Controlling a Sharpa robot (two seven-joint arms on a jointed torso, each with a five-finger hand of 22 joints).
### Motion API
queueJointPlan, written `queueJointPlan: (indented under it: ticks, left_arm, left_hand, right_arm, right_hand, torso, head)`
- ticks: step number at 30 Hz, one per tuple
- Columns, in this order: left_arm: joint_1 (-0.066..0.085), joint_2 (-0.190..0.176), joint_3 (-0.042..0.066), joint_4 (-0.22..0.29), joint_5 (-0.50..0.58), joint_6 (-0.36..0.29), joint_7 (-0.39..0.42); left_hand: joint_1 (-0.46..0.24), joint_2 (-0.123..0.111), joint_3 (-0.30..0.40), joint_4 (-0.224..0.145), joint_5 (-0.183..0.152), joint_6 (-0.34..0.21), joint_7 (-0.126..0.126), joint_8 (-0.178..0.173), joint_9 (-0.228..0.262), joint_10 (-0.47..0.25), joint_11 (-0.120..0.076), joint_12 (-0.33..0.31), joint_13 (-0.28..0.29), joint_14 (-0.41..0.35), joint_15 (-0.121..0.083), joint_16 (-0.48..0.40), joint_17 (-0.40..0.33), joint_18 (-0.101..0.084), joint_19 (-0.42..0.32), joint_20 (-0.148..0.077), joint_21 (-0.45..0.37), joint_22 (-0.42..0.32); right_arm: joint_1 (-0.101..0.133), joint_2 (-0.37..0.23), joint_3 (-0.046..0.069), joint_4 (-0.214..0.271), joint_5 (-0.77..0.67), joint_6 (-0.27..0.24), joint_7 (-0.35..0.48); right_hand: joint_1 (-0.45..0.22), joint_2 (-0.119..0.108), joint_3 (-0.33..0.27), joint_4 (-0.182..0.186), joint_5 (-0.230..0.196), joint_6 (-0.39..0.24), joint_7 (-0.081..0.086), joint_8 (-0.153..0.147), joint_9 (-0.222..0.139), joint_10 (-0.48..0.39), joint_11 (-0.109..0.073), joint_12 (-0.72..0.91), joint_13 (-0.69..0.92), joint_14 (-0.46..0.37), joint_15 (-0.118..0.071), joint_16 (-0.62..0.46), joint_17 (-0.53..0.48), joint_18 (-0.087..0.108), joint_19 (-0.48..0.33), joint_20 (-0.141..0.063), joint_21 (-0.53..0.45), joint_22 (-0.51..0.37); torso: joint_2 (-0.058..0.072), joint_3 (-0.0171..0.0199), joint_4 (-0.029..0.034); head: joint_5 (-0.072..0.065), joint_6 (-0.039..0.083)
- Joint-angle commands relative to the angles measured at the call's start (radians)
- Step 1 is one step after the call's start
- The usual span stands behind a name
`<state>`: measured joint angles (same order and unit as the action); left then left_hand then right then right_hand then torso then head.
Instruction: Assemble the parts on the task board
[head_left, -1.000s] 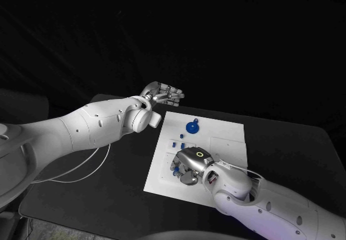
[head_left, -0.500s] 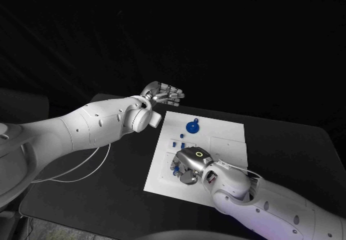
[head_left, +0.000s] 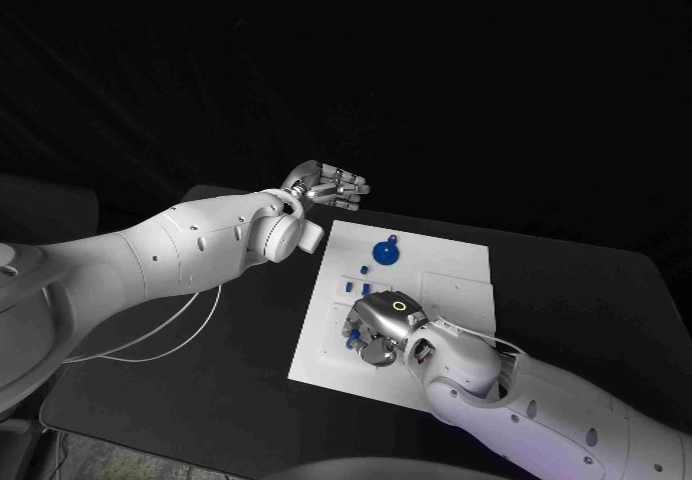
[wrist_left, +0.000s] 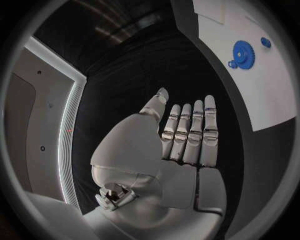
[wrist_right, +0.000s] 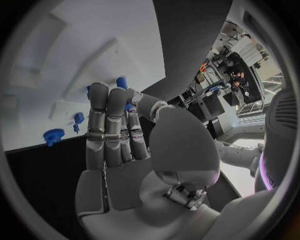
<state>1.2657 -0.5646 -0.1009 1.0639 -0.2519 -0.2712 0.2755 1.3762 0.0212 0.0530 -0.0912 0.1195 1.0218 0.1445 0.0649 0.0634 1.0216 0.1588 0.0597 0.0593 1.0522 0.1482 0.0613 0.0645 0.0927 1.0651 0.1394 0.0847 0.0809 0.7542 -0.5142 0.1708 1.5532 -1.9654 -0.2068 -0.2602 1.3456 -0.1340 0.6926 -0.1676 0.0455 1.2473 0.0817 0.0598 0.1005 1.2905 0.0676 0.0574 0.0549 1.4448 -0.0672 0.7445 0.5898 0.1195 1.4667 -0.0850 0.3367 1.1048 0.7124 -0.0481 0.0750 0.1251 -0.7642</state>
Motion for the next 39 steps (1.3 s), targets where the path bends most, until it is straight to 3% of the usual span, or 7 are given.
queueJointPlan:
  ticks: [1, 32, 39]
  left_arm:
    - [0.000, 0.001, 0.001, 0.002, 0.003, 0.014, 0.005]
    - [0.001, 0.003, 0.001, 0.001, 0.002, 0.017, 0.001]
    - [0.001, 0.003, 0.001, 0.001, 0.002, 0.018, 0.001]
  left_hand:
    - [-0.003, 0.005, -0.004, -0.001, -0.003, -0.003, 0.003, -0.003, -0.001, -0.006, -0.002, -0.002, -0.001, -0.004, 0.001, -0.001, -0.001, 0.016, -0.002, 0.003, -0.004, -0.001]
    - [-0.002, 0.005, -0.006, 0.001, -0.003, -0.005, 0.004, -0.003, -0.001, -0.008, -0.001, -0.001, -0.001, -0.005, 0.001, -0.001, -0.001, 0.016, -0.003, 0.003, -0.005, -0.002]
    - [-0.002, 0.005, -0.006, 0.002, -0.004, -0.005, 0.003, -0.003, -0.001, -0.009, -0.001, -0.002, -0.001, -0.006, 0.001, -0.001, -0.001, 0.016, -0.003, 0.004, -0.005, -0.002]
  right_arm:
    - [-0.001, -0.002, -0.001, -0.005, -0.018, 0.017, -0.008]
    - [0.000, 0.003, -0.010, -0.004, -0.023, 0.032, -0.011]
    - [0.005, 0.010, -0.021, -0.005, -0.013, 0.028, -0.002]
  right_hand:
    - [0.003, 0.012, 0.005, -0.002, 0.003, 0.007, -0.001, 0.005, 0.001, 0.070, -0.040, 0.005, 0.006, 0.006, -0.001, -0.006, 0.002, 0.015, 0.028, -0.007, -0.006, 0.004]
    - [0.000, 0.014, 0.007, -0.007, 0.003, 0.006, -0.001, 0.005, 0.001, 0.069, -0.040, 0.004, 0.006, 0.006, -0.001, -0.008, 0.005, 0.014, 0.028, -0.008, -0.011, 0.011]
    - [-0.005, 0.013, 0.010, -0.007, 0.003, 0.003, 0.000, 0.004, -0.001, 0.067, -0.039, 0.004, 0.006, 0.006, -0.001, -0.011, 0.005, 0.015, 0.028, -0.008, -0.014, 0.012]
  torso:
    - [0.001, 0.0010, -0.0001]
    - [0.000, -0.0002, 0.0002]
    - [0.000, -0.0004, -0.0001]
  head:
    - [0.001, -0.002]
    - [0.004, -0.008]
    - [0.004, -0.009]
